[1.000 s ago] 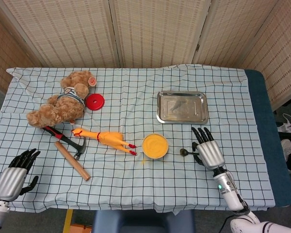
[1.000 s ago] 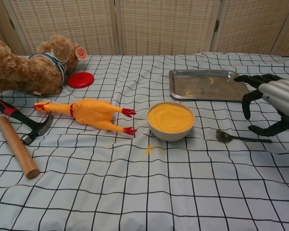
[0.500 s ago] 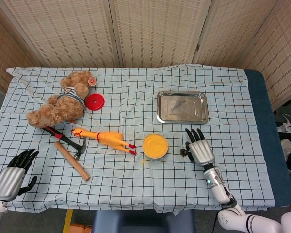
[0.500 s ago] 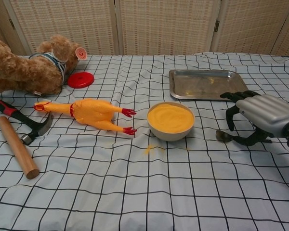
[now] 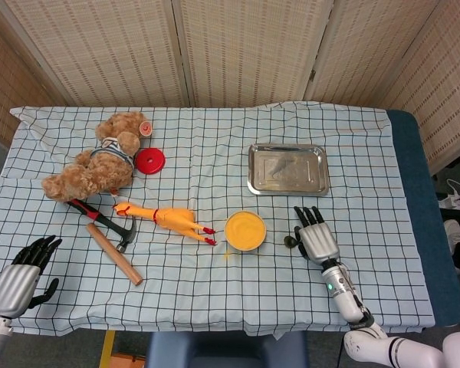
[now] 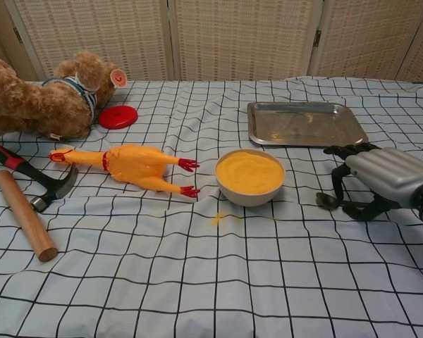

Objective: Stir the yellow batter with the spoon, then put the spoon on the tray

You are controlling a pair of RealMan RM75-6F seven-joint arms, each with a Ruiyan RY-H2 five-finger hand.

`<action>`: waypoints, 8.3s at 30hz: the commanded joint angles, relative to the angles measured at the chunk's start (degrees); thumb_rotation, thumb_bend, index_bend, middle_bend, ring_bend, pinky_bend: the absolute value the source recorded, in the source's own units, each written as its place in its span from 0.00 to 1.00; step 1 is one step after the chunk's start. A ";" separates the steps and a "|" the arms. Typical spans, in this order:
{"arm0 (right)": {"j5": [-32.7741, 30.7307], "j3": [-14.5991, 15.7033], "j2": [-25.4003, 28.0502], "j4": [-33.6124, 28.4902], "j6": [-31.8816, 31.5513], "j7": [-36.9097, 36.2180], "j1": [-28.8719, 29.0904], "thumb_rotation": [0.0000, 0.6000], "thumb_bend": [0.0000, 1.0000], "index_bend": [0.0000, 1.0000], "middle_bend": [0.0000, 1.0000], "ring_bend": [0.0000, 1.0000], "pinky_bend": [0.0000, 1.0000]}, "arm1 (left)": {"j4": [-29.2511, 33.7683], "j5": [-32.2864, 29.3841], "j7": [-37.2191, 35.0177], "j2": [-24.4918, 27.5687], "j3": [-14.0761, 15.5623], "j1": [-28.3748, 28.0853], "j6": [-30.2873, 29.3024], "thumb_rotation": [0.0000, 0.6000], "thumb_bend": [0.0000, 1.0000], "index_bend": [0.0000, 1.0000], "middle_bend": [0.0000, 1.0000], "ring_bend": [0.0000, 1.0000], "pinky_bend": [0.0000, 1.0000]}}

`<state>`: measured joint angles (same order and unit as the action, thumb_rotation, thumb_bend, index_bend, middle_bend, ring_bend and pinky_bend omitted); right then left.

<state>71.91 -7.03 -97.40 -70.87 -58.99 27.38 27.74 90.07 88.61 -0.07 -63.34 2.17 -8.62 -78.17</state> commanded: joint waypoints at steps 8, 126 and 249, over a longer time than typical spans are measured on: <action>-0.99 0.37 -0.05 0.04 0.04 0.24 0.13 1.00 0.38 0.57 0.00 0.00 0.00 | 0.08 0.26 -0.13 0.09 0.15 0.02 0.00 1.00 0.44 0.00 0.00 0.00 0.14; 11.44 0.69 -5.93 11.35 -12.05 -8.18 4.54 1.00 0.34 0.61 0.00 0.00 0.00 | 1.00 0.06 -0.29 0.89 0.33 -0.09 0.78 1.00 0.44 0.00 0.00 0.00 0.14; -53.35 3.36 21.04 -29.37 3.83 21.28 33.78 1.00 0.62 0.93 0.08 0.00 0.00 | 1.58 3.13 -1.18 1.35 1.47 -0.04 -0.42 1.00 0.44 0.00 0.00 0.00 0.14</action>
<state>18.71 -3.89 -76.52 -100.06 -55.35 48.44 61.35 91.61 91.71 -1.28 -62.00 3.63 -8.65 -78.57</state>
